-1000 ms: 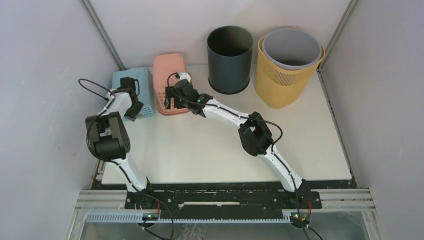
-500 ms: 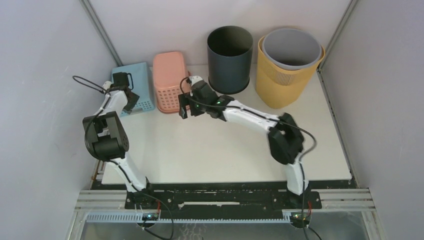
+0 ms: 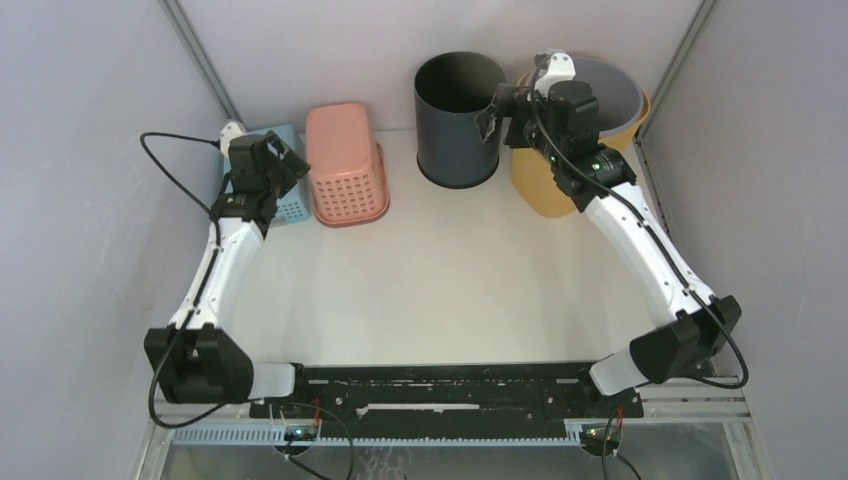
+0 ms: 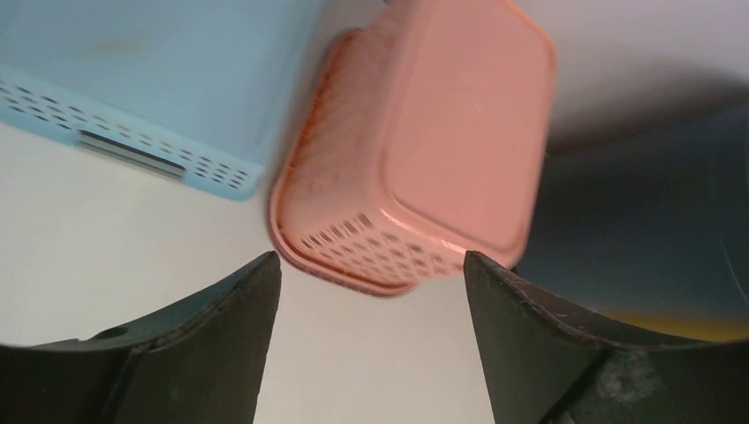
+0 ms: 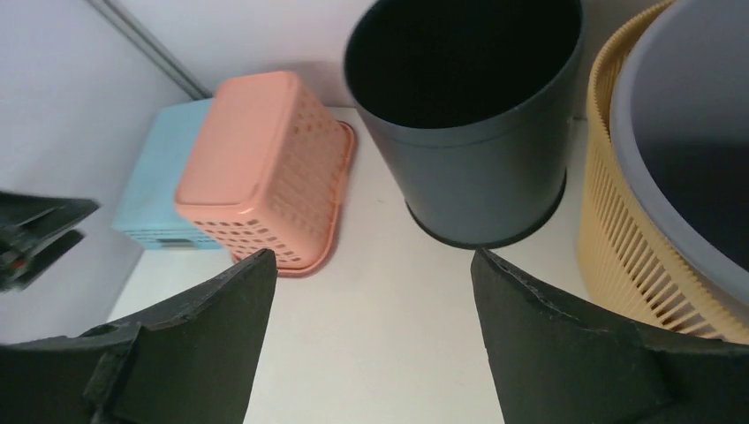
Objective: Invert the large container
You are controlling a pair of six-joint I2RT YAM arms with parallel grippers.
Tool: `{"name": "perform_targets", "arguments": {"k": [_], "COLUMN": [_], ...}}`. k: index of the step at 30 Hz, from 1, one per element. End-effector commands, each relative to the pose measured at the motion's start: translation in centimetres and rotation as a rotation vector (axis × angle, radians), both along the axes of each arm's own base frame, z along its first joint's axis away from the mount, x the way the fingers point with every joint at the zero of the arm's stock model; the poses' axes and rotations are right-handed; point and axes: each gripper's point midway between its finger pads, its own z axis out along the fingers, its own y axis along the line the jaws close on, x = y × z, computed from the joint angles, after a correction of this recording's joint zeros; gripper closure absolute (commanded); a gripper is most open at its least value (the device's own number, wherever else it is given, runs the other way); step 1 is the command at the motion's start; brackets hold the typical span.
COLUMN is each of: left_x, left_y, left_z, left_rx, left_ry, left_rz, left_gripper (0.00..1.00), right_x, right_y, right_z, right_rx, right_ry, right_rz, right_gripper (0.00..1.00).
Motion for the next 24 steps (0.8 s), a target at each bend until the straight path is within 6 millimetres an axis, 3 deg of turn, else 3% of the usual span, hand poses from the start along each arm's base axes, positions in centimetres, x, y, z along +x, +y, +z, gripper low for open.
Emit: {"name": "perform_targets", "arguments": {"k": [1,2,3,9,14,18,24], "left_x": [-1.9,-2.3,-2.9,-6.7,-9.0,-10.5,-11.3], "left_y": [-4.6,-5.8,-6.7,-10.1,-12.0,-12.9,-13.0], "left_z": [0.3,0.2,-0.2,-1.8,-3.7,-4.8,-5.9], "left_rx": [0.031,0.026,0.026,0.04,0.049,0.078,0.089], "left_ry": [-0.037,-0.041,-0.037,-0.035,-0.003,0.016,0.036], "left_rz": [-0.184,-0.222,-0.258,-0.363,-0.428,-0.459,-0.471], "left_gripper": [0.16,0.04,0.01,0.0,0.0,0.0,0.0], "right_x": [2.1,3.0,4.0,9.2,12.8,14.7,15.6], "right_y": [1.3,1.5,1.7,3.1,5.7,7.6,10.0], "right_z": [-2.4,-2.2,-2.1,-1.8,-3.6,-5.1,-7.3], "right_rx": [-0.074,-0.09,-0.105,-0.168,-0.243,-0.32,-0.326], "right_ry": [0.007,-0.017,-0.043,-0.138,-0.161,-0.194,-0.186], "right_rz": [0.06,0.062,0.057,0.028,0.049,0.079,0.19], "right_gripper": [0.11,0.11,0.11,0.11,0.1,0.09,0.08]}}
